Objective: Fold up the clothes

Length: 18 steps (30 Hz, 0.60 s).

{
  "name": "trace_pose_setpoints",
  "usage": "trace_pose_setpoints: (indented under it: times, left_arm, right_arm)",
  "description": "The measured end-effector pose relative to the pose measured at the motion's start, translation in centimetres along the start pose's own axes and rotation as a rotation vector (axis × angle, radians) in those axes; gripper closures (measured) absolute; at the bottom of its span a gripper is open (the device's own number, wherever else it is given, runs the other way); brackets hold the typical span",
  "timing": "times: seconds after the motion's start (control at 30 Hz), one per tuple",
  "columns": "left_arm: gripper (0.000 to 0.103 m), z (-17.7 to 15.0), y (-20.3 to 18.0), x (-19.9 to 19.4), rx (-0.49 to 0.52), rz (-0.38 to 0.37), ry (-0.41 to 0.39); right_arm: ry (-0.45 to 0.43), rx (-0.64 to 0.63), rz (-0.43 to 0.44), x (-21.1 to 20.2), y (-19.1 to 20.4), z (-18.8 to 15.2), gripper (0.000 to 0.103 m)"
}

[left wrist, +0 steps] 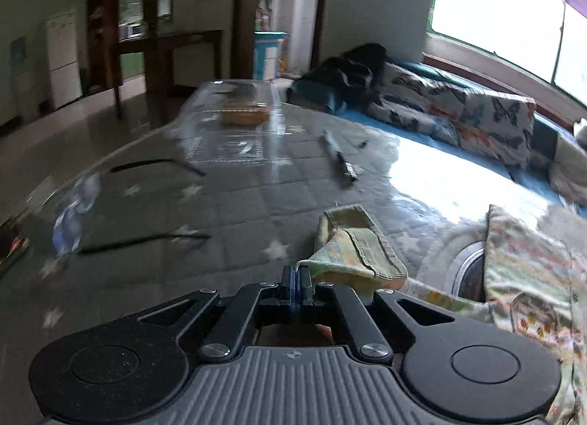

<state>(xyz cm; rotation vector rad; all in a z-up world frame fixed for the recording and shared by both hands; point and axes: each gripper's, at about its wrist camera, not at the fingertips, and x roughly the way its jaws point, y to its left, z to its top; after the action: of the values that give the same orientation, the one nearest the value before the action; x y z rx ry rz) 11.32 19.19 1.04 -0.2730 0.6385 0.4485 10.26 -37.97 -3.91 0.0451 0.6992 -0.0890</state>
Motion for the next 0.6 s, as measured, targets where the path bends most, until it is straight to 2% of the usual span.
trace_pose_setpoints:
  times: [0.07, 0.2, 0.33, 0.43, 0.47, 0.5, 0.6]
  left_arm:
    - [0.102, -0.9, 1.2, -1.3, -0.029, -0.007, 0.016]
    - [0.101, -2.7, 2.9, -2.6, -0.011, 0.005, 0.059]
    - [0.092, -3.4, 4.1, -2.7, -0.013, 0.034, 0.074]
    - [0.069, -3.4, 3.8, -3.0, 0.021, 0.051, 0.061]
    - [0.054, -3.4, 3.6, -2.9, 0.040, 0.053, 0.057]
    - [0.045, -3.4, 3.4, -2.8, 0.058, 0.056, 0.053]
    - [0.045, -3.4, 2.6, -2.4, 0.114, 0.063, 0.041]
  right_arm:
    - [0.002, -0.009, 0.006, 0.3, -0.1, 0.2, 0.007]
    - [0.006, -0.018, 0.010, 0.7, -0.1, 0.5, 0.006]
    - [0.003, -0.016, 0.007, 0.7, -0.1, 0.5, 0.006]
    - [0.002, -0.012, 0.005, 0.7, -0.1, 0.5, 0.006]
    - [0.002, -0.011, 0.004, 0.7, -0.1, 0.5, 0.006]
    - [0.002, -0.010, 0.003, 0.7, 0.0, 0.5, 0.006]
    - [0.002, -0.008, 0.002, 0.6, 0.0, 0.5, 0.006]
